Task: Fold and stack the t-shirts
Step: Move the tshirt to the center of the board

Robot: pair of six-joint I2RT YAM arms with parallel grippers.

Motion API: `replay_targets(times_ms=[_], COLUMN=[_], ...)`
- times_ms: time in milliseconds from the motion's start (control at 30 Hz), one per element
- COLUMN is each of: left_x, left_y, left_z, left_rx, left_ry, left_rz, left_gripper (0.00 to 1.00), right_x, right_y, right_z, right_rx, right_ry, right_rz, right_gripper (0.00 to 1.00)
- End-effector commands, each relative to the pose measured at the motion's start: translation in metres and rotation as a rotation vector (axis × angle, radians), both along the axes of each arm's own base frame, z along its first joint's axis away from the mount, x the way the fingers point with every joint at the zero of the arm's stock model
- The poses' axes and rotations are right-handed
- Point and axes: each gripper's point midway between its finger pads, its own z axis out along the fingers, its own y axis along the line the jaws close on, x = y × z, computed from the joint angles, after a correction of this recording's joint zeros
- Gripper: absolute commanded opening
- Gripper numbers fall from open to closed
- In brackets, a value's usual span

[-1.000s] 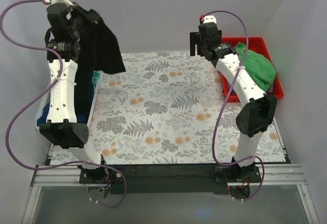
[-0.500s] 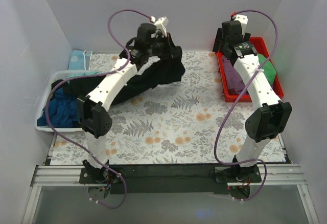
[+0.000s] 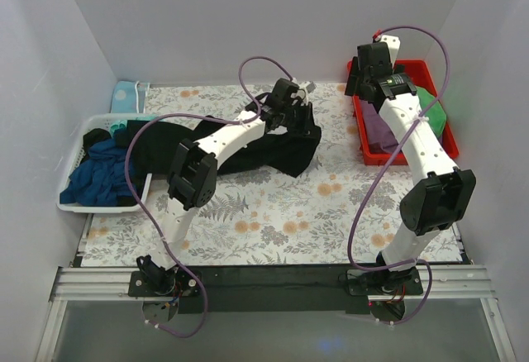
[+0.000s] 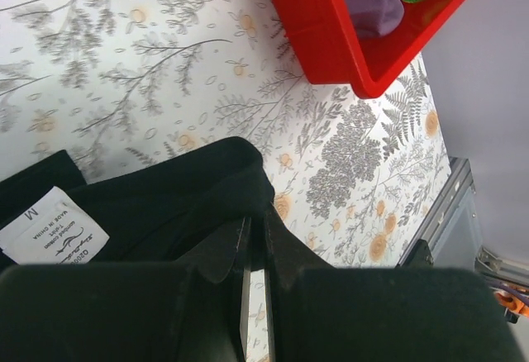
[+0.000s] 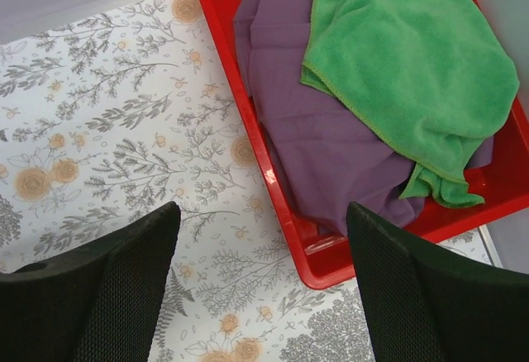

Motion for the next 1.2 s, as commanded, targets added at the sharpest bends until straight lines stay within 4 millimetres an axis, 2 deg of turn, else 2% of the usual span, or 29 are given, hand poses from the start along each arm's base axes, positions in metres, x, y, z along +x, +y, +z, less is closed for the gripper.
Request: replay_targets(times_ms=[0,33,167,300,500,700,833,900,967,1000,1067,1100,1133,1167], left_x=[-0.011,-0.012,-0.025,-0.060,-0.100,-0.118,-0.118,-0.121,-0.118,-0.120,-0.119,-0.111,-0.109,-0.104], left_y=[-0.031,-0.035,-0.052,-0.074,-0.089,-0.095,-0.094,-0.095,-0.093,-0.092,-0.082,-0.076,-0.067,-0.060], left_z=[0.024,0.015,0.004,-0.001,-0.002,-0.008,-0.007,0.000,0.007,0.009,0.015,0.011,0.007,0.019], left_rx=[-0.095,-0.090,-0.110,-0.129,-0.141,-0.127,-0.120,-0.126,-0.105,-0.090,-0.031,0.030,0.084,0.111], left_ry=[-0.007,0.008,0.042,0.041,0.019,0.017,0.011,-0.011,-0.049,-0.092,-0.143,-0.207,-0.227,-0.273], left_rz=[-0.054,-0.056,-0.109,-0.241,-0.391,-0.429,-0.424,-0.439,-0.419,-0.441,-0.412,-0.383,-0.367,-0.326], left_gripper=[0.00,0.00,0.00,0.00,0.00,0.00,0.00,0.11,0.27,0.49,0.69,0.85,0.85,0.85], right_x=[-0.004,-0.006,-0.012,-0.017,-0.022,-0.021,-0.022,-0.022,-0.022,-0.022,-0.020,-0.019,-0.019,-0.016], right_y=[-0.010,-0.014,-0.022,-0.026,-0.026,-0.021,-0.021,-0.022,-0.023,-0.024,-0.026,-0.026,-0.027,-0.028], right_z=[0.032,0.034,0.033,0.025,0.011,0.004,0.001,0.003,0.004,0.004,0.004,0.004,0.004,0.001], right_rx=[-0.026,-0.033,-0.036,-0.032,-0.034,-0.010,-0.006,-0.006,-0.008,-0.011,-0.014,-0.019,-0.026,-0.044], right_ry=[-0.060,-0.061,-0.053,-0.029,0.009,0.026,0.035,0.029,0.024,0.024,0.022,0.021,0.023,0.035], right_rz=[-0.029,-0.036,-0.039,-0.037,-0.028,-0.009,-0.009,-0.012,-0.020,-0.027,-0.041,-0.046,-0.047,-0.042], right_gripper=[0.86,0.86,0.87,0.87,0.86,0.86,0.85,0.84,0.84,0.84,0.84,0.84,0.84,0.84])
